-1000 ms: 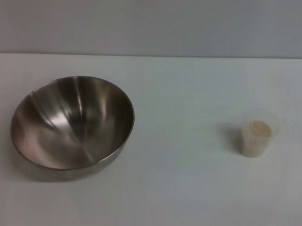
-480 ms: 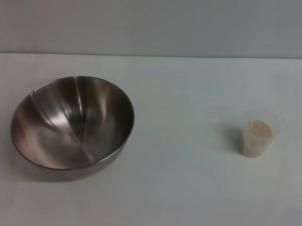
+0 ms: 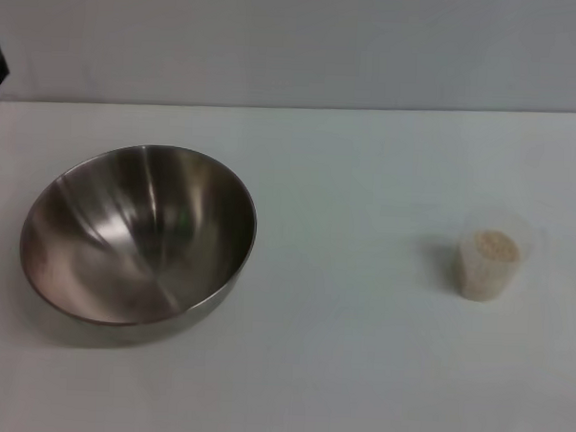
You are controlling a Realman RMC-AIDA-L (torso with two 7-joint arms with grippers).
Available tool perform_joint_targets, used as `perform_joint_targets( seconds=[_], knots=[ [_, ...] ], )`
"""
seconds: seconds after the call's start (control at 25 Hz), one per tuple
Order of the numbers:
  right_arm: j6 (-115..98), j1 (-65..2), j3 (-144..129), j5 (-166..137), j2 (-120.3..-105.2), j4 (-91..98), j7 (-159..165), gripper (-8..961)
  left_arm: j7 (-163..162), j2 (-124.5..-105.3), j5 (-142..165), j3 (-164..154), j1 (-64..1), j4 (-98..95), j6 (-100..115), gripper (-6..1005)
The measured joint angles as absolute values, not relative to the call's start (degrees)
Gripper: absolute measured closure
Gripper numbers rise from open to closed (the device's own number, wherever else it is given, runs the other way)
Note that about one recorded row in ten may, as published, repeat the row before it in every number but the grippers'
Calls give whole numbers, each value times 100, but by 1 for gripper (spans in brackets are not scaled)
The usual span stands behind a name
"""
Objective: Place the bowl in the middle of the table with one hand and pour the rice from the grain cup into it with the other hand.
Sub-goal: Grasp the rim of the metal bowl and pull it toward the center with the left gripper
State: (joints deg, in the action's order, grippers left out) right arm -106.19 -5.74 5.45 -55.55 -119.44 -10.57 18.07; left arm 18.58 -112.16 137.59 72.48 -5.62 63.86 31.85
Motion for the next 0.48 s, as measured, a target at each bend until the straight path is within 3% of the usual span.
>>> perform_joint_targets(
  seconds=[0.08, 0.16, 0.48],
  knots=[
    [-10617, -578, 545, -5555, -11944, -1050, 1806, 135, 1571, -11228, 14044, 7397, -540, 6534, 2930, 153],
    [-10617, -579, 545, -5555, -11944, -1048, 1808, 134, 692, -11090, 14844, 7639, -527, 7057, 2087, 153],
    [-10617, -584, 545, -5539, -11944, -1044, 1815, 134, 605, -11060, 15347, 8195, -632, 8047, 120, 155]
  ],
)
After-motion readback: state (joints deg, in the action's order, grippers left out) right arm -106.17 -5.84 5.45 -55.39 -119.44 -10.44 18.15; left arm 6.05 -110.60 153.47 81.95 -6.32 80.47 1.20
